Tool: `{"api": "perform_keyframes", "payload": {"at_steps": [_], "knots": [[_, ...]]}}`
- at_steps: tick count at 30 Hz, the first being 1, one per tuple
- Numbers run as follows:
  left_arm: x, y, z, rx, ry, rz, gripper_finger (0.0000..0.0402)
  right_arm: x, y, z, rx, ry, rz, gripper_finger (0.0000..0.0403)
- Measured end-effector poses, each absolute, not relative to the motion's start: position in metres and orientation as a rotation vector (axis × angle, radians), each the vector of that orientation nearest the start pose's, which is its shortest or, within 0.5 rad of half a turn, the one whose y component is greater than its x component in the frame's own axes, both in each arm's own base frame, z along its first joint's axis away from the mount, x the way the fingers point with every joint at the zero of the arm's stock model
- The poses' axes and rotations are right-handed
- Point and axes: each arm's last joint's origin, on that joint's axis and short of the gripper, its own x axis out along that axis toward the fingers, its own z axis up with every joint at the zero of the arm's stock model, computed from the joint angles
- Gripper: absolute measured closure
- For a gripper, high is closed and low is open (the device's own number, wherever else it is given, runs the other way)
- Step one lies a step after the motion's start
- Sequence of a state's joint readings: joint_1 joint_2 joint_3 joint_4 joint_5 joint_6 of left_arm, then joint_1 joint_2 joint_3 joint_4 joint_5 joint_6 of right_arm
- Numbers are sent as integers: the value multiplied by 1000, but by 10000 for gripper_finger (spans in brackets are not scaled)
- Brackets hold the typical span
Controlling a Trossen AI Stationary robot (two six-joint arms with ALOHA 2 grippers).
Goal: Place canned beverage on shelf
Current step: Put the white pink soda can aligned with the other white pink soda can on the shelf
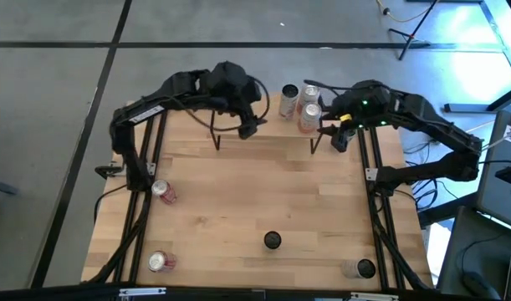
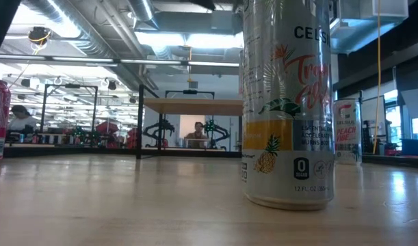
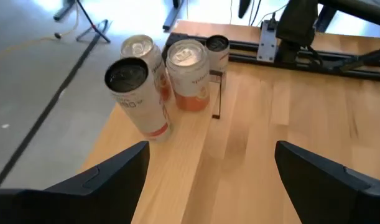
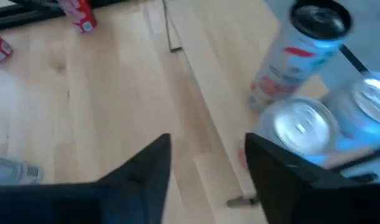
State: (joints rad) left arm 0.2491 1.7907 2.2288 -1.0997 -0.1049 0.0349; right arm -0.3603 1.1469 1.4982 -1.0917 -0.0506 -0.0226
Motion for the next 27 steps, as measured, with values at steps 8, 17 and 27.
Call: {"api": "perform_keyframes", "payload": {"at_steps": [8, 17, 27], "knots": [[317, 52, 471, 22, 719, 249, 67, 151, -62, 422, 227, 877, -568, 105], [294, 18, 464, 12, 708, 173, 67, 139, -55, 395, 491, 972, -647, 84], [263, 5, 412, -145, 540, 138, 67, 143, -60, 375, 537, 934, -979, 84]]}}
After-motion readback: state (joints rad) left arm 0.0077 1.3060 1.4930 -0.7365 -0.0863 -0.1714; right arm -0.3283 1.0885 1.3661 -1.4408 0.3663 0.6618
